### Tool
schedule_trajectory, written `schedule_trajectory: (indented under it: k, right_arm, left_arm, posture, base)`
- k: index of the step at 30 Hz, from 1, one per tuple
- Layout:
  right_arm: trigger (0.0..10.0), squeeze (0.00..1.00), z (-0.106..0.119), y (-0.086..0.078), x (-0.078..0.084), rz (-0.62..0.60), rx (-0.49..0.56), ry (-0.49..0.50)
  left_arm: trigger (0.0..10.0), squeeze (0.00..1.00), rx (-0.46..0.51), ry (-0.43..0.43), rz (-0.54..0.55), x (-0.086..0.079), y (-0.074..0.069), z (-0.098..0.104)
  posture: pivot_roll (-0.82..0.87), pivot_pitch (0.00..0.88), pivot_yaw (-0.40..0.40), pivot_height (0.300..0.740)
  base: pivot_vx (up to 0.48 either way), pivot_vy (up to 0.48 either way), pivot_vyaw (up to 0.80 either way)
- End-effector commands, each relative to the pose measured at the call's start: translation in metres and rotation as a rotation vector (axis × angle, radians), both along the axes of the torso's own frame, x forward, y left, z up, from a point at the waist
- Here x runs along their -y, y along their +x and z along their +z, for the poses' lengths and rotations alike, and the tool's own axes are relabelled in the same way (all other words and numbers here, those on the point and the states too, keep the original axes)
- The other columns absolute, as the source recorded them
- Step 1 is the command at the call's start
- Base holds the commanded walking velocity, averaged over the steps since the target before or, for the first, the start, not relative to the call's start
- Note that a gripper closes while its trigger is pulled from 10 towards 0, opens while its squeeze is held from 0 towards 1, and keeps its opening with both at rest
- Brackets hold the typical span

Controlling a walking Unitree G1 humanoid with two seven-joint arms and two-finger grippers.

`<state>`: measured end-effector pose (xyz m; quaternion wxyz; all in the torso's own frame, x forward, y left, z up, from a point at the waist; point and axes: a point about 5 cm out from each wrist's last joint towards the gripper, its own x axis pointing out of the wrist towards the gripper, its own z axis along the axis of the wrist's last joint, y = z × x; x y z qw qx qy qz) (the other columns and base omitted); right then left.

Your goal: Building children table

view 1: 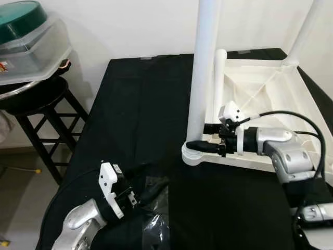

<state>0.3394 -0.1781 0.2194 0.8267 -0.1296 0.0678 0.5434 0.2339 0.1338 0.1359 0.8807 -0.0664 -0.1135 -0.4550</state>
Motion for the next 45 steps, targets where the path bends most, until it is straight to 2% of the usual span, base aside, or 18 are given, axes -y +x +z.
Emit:
schedule_trajectory:
  k: [1, 13, 15, 16, 17, 18, 19, 22, 30, 31, 33, 34, 35, 38, 40, 41, 42, 45]
  right_arm:
    - [0.0, 0.0, 0.002, -0.001, -0.004, 0.073, 0.005, 0.025]
    - [0.0, 0.0, -0.02, -0.014, -0.001, 0.02, 0.009, 0.036]
    - [0.0, 0.0, -0.029, -0.016, -0.006, -0.114, 0.03, 0.049]
    - [0.0, 0.0, -0.039, -0.013, -0.014, -0.325, 0.046, 0.077]
    - [0.0, 0.0, -0.039, -0.013, -0.014, -0.325, 0.046, 0.077]
    - [0.0, 0.0, -0.06, -0.031, -0.029, -0.507, 0.025, 0.053]
    - [0.0, 0.0, -0.06, -0.031, -0.029, -0.507, 0.025, 0.053]
    - [0.0, 0.0, -0.077, -0.058, -0.04, -0.742, 0.014, 0.037]
    - [0.0, 0.0, -0.075, -0.056, -0.057, -0.683, 0.04, 0.015]
    - [9.9, 0.0, -0.076, -0.056, -0.061, -0.618, 0.025, 0.014]
    - [10.0, 0.0, -0.075, -0.057, -0.066, -0.577, 0.009, 0.021]
    - [10.0, 0.67, -0.071, -0.056, -0.068, -0.562, 0.005, 0.052]
    - [10.0, 1.0, -0.063, -0.056, -0.072, -0.499, -0.005, 0.095]
    - [10.0, 1.0, -0.058, -0.056, -0.074, -0.459, -0.009, 0.125]
    - [10.0, 1.0, -0.037, -0.051, -0.073, -0.29, 0.034, 0.166]
    - [10.0, 1.0, -0.037, -0.051, -0.073, -0.29, 0.034, 0.166]
    - [10.0, 1.0, -0.023, -0.046, -0.066, -0.152, 0.073, 0.165]
    - [10.0, 1.0, -0.019, -0.039, -0.058, -0.095, 0.104, 0.119]
  left_arm:
    - [10.0, 0.0, 0.011, 0.007, 0.005, 0.0, -0.002, 0.001]
    - [10.0, 0.0, 0.011, 0.002, 0.002, 0.0, -0.001, 0.001]
    - [10.0, 0.0, 0.011, 0.002, 0.002, 0.0, -0.001, 0.002]
    - [10.0, 0.0, 0.011, 0.004, 0.003, -0.001, -0.001, 0.001]
    - [10.0, 0.0, 0.011, 0.004, 0.003, -0.001, -0.001, 0.001]
    - [10.0, 0.0, 0.013, 0.006, 0.003, -0.002, 0.0, 0.002]
    - [10.0, 0.0, 0.013, 0.006, 0.003, -0.002, 0.0, 0.002]
    - [10.0, 0.0, 0.014, 0.009, 0.004, -0.003, 0.0, 0.002]
    - [10.0, 0.0, 0.011, 0.013, 0.002, -0.003, 0.003, 0.001]
    - [10.0, 0.0, 0.011, 0.013, 0.005, -0.003, 0.003, 0.001]
    - [10.0, 0.0, 0.012, 0.012, 0.007, -0.003, 0.003, 0.001]
    - [10.0, 0.0, 0.011, 0.012, 0.007, -0.003, 0.003, 0.001]
    - [10.0, 0.0, 0.01, 0.012, 0.006, -0.003, 0.003, 0.001]
    - [10.0, 0.0, 0.01, 0.012, 0.005, -0.003, 0.003, 0.0]
    - [10.0, 0.0, 0.009, 0.012, 0.004, -0.002, 0.003, 0.0]
    - [10.0, 0.0, 0.009, 0.012, 0.004, -0.002, 0.003, 0.0]
    - [10.0, 0.0, 0.01, 0.011, 0.005, -0.001, 0.004, 0.0]
    - [10.0, 0.0, 0.01, 0.011, 0.006, -0.001, 0.004, -0.001]
  posture:
    - [0.03, 0.169, 0.042, 0.74]
    - [0.01, 0.177, 0.041, 0.74]
    - [0.0, 0.181, 0.036, 0.74]
    - [0.0, 0.182, 0.029, 0.74]
    - [0.0, 0.182, 0.029, 0.74]
    - [0.0, 0.193, 0.033, 0.74]
    - [0.0, 0.193, 0.033, 0.74]
    - [-0.03, 0.189, 0.057, 0.74]
    - [-0.02, 0.176, 0.049, 0.74]
    - [-0.02, 0.175, 0.05, 0.74]
    - [-0.02, 0.173, 0.05, 0.74]
    - [-0.02, 0.173, 0.05, 0.74]
    - [-0.02, 0.171, 0.053, 0.74]
    - [-0.02, 0.17, 0.053, 0.74]
    - [-0.01, 0.166, 0.05, 0.74]
    - [-0.01, 0.166, 0.05, 0.74]
    - [-0.01, 0.162, 0.047, 0.74]
    - [-0.01, 0.16, 0.045, 0.74]
  base:
    - [0.0, 0.0, 0.0]
    - [0.0, 0.0, 0.0]
    - [0.0, 0.0, 0.0]
    - [0.0, 0.0, 0.0]
    - [0.0, 0.0, 0.0]
    - [0.0, 0.0, 0.0]
    - [0.0, 0.0, 0.0]
    - [0.0, 0.0, 0.0]
    - [0.0, 0.0, 0.0]
    - [0.0, 0.0, 0.0]
    - [0.0, 0.0, 0.0]
    - [0.0, 0.0, 0.0]
    - [0.0, 0.0, 0.0]
    - [0.0, 0.0, 0.0]
    - [0.0, 0.0, 0.0]
    - [0.0, 0.0, 0.0]
    - [0.0, 0.0, 0.0]
    - [0.0, 0.0, 0.0]
